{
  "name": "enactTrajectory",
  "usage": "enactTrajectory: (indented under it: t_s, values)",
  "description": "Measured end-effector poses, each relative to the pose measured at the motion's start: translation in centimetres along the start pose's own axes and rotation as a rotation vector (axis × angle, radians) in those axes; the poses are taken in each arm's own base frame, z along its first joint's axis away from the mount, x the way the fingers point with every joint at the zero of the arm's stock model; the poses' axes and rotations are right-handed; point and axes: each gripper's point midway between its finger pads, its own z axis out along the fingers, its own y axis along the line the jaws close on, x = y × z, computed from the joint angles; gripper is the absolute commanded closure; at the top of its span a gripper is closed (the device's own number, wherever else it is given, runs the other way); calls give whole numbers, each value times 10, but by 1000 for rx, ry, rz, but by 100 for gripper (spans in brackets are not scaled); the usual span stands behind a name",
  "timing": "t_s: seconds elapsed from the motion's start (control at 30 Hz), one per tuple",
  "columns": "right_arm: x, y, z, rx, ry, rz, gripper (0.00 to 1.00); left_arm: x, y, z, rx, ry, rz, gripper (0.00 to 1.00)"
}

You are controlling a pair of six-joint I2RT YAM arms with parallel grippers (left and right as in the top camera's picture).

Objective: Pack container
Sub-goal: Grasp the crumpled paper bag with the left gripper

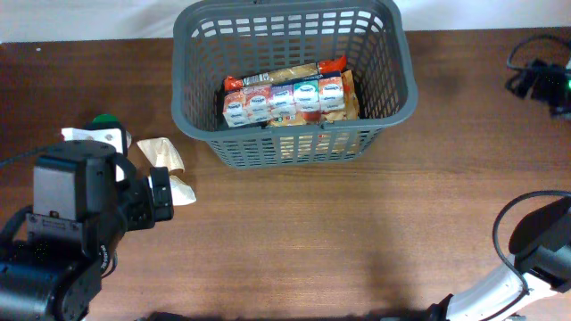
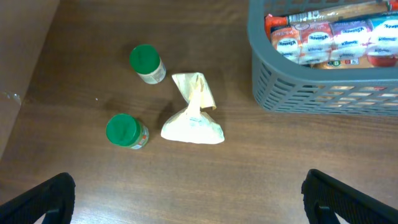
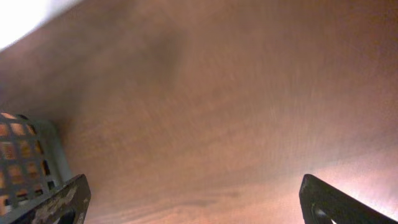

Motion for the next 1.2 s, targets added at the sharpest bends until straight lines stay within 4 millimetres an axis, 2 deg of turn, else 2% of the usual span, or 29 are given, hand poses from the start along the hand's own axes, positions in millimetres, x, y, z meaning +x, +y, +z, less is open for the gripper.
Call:
enactTrajectory:
  t_s: [0.1, 0.23, 0.3, 0.37, 0.43, 0.5, 0.57, 0.67, 0.83, 0.87, 0.9, 1.03, 1.07, 1.1, 1.17, 1.2]
  values:
    - [12, -7, 9, -6, 38, 40, 1, -3, -1, 0, 2, -11, -3, 1]
    - [12, -3, 10, -20, 36, 50, 1, -7, 7, 2, -46, -21, -9, 1]
    - [12, -4, 10, -20, 36, 53, 1, -6, 17, 11, -96, 17, -19, 1]
    - [12, -3, 10, -22, 36, 55, 1, -5, 30, 30, -148, 91, -28, 1]
    - [12, -3, 10, -23, 35, 55, 1, -5, 31, 56, -120, 181, -9, 1]
    - [12, -3, 10, -23, 35, 55, 1, 0, 35, 96, -82, 315, -3, 1]
    - [11, -3, 10, -24, 34, 55, 1, 14, 35, 153, -24, 496, -9, 1]
    - [12, -2, 10, -27, 35, 55, 1, 39, 33, 212, 30, 684, -2, 1]
    - [12, -2, 10, -27, 35, 55, 1, 75, 23, 275, 79, 865, 20, 0]
    - [12, -2, 10, -27, 35, 55, 1, 89, 21, 293, 85, 921, 23, 0]
    - [11, -2, 10, -27, 34, 54, 1, 93, 21, 297, 87, 936, 23, 0]
    - [12, -2, 10, -27, 35, 55, 1, 123, 16, 336, 96, 1023, 29, 0]
    - [12, -2, 10, -27, 35, 55, 1, 128, 16, 343, 96, 1030, 29, 4]
    - [12, -2, 10, -27, 36, 55, 1, 130, 15, 348, 97, 1033, 29, 19]
    - [12, -2, 10, -27, 35, 55, 1, 135, 15, 356, 98, 1039, 31, 63]
    - [12, -2, 10, -27, 35, 55, 1, 137, 14, 358, 99, 1040, 32, 98]
